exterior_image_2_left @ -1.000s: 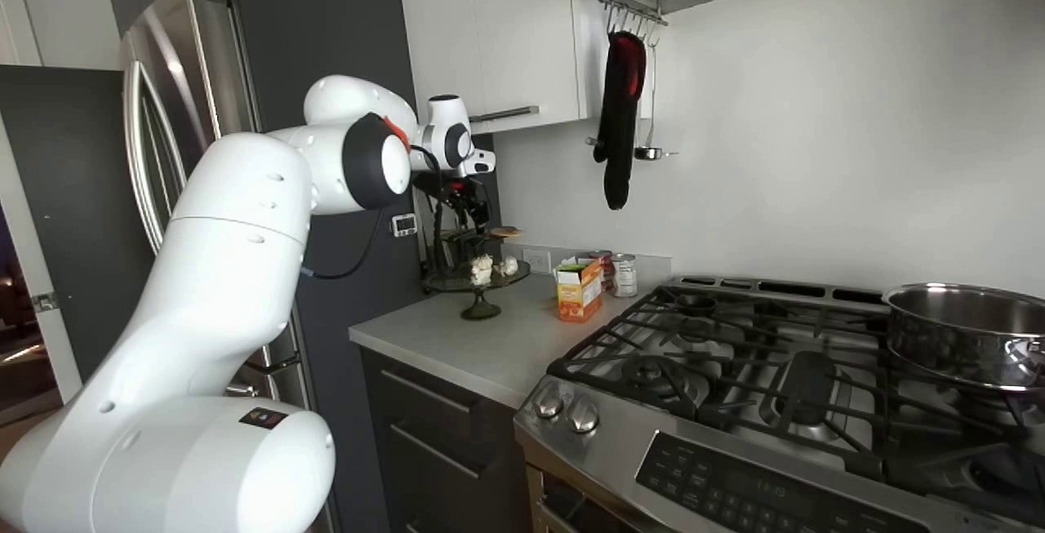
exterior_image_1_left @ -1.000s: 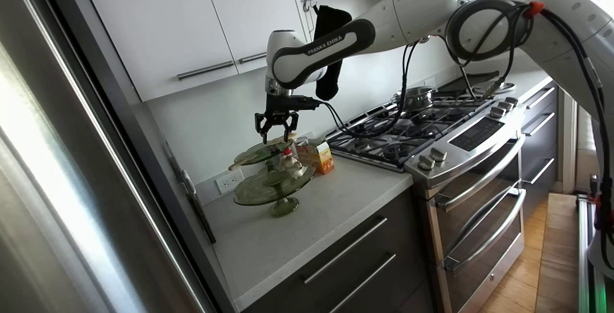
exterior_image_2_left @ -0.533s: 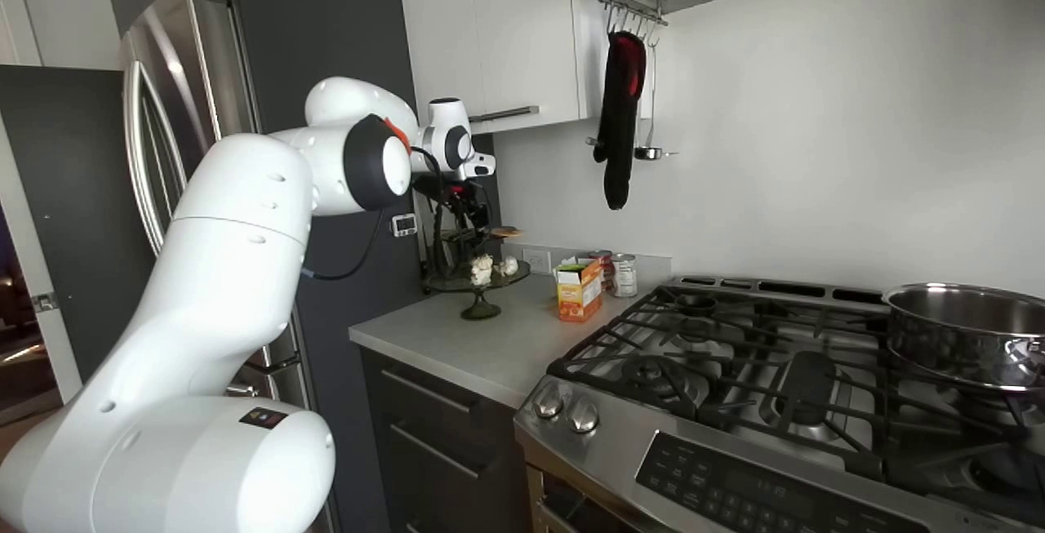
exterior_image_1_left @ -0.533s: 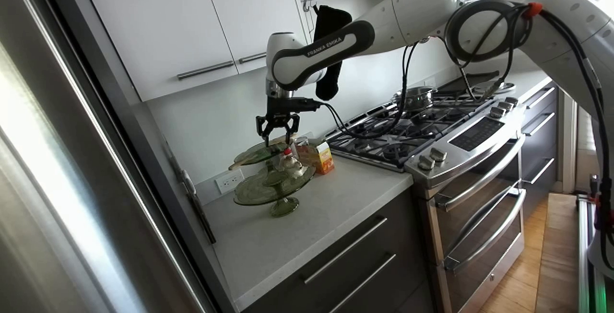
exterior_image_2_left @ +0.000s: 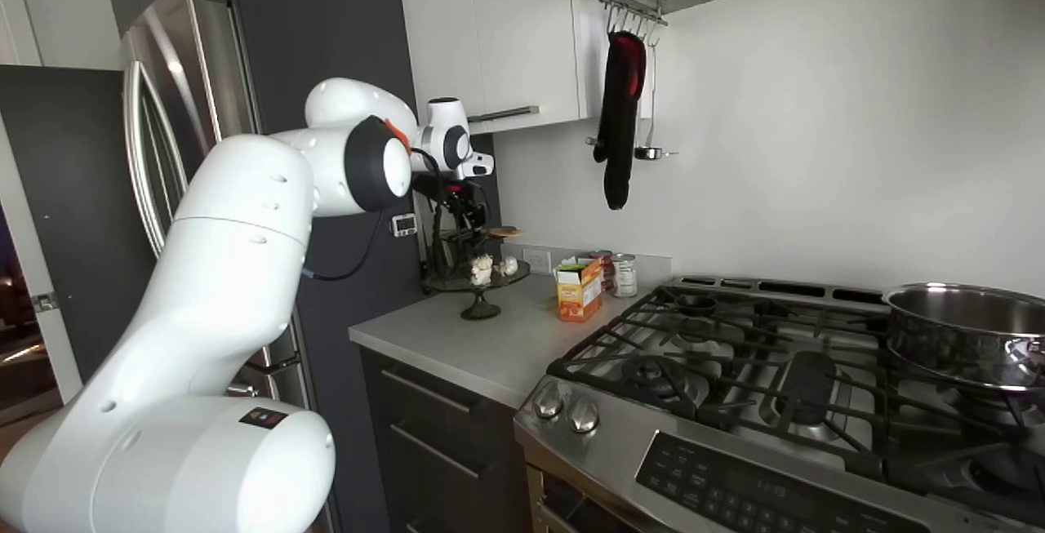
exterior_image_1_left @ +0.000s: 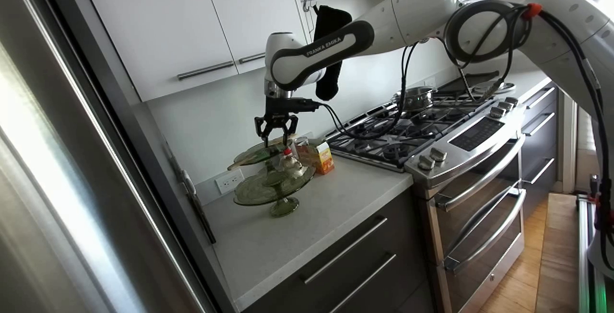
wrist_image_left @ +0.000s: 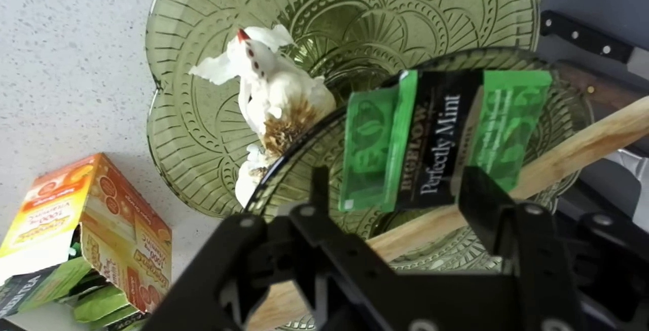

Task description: Pick up one green packet from the top of the serving tray and put it in the orange box

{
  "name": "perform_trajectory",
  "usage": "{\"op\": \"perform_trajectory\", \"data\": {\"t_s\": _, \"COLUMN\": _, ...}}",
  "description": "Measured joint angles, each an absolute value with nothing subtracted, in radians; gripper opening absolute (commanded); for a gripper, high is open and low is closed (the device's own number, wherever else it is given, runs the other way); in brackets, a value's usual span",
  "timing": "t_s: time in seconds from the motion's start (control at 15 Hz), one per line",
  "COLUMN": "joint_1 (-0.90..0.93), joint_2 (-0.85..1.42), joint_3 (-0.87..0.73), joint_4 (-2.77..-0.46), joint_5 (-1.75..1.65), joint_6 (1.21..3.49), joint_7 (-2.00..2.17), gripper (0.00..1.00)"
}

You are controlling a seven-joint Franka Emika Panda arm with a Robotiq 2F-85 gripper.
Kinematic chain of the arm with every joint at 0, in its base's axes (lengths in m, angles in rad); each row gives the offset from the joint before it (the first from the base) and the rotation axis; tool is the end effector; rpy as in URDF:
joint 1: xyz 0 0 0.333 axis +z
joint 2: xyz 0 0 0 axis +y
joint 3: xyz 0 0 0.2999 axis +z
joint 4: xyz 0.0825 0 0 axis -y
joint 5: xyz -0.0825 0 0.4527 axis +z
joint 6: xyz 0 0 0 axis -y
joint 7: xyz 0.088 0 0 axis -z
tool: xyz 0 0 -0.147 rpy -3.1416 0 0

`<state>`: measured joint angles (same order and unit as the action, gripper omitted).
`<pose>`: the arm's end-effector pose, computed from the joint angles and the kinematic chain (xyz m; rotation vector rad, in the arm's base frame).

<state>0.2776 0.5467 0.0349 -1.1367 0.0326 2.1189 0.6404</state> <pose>0.7885 0.2502 0.4815 -2.8089 0.4935 -0.5294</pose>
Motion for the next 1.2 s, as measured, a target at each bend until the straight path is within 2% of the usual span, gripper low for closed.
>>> {"op": "perform_trajectory", "data": {"t_s": 0.2, "joint_1": 0.278, "joint_2": 0.553, "joint_3": 0.041, "joint_4": -1.128, "joint_5": 0.033, "joint_6": 2.118, "joint_7": 0.640, "gripper": 0.64}}
{"op": "perform_trajectory", "data": {"t_s": 0.47, "joint_1": 0.278, "joint_2": 0.558, "joint_3": 0.048, "joint_4": -1.120, "joint_5": 0.033, "joint_6": 2.117, "joint_7": 0.639, "gripper": 0.53}}
{"op": "perform_trajectory", "data": {"t_s": 0.53, "joint_1": 0.278, "joint_2": 0.560, "joint_3": 0.049, "joint_4": -1.118, "joint_5": 0.033, "joint_6": 2.117, "joint_7": 0.639, "gripper": 0.42}}
{"op": "perform_trajectory", "data": {"t_s": 0.6, "joint_1": 0.278, "joint_2": 0.561, "joint_3": 0.051, "joint_4": -1.115, "joint_5": 0.033, "joint_6": 2.116, "joint_7": 0.638, "gripper": 0.41}}
{"op": "perform_trajectory", "data": {"t_s": 0.67, "joint_1": 0.278, "joint_2": 0.563, "joint_3": 0.052, "joint_4": -1.112, "joint_5": 0.033, "joint_6": 2.116, "joint_7": 0.638, "gripper": 0.35}}
{"op": "perform_trajectory", "data": {"t_s": 0.8, "joint_1": 0.278, "joint_2": 0.567, "joint_3": 0.054, "joint_4": -1.105, "joint_5": 0.033, "joint_6": 2.114, "joint_7": 0.637, "gripper": 0.14}}
{"op": "perform_trajectory", "data": {"t_s": 0.87, "joint_1": 0.279, "joint_2": 0.570, "joint_3": 0.055, "joint_4": -1.103, "joint_5": 0.033, "joint_6": 2.114, "joint_7": 0.637, "gripper": 0.07}}
{"op": "perform_trajectory", "data": {"t_s": 1.0, "joint_1": 0.280, "joint_2": 0.573, "joint_3": 0.056, "joint_4": -1.099, "joint_5": 0.033, "joint_6": 2.114, "joint_7": 0.635, "gripper": 0.00}}
{"op": "perform_trajectory", "data": {"t_s": 1.2, "joint_1": 0.282, "joint_2": 0.575, "joint_3": 0.057, "joint_4": -1.099, "joint_5": 0.032, "joint_6": 2.114, "joint_7": 0.633, "gripper": 0.00}}
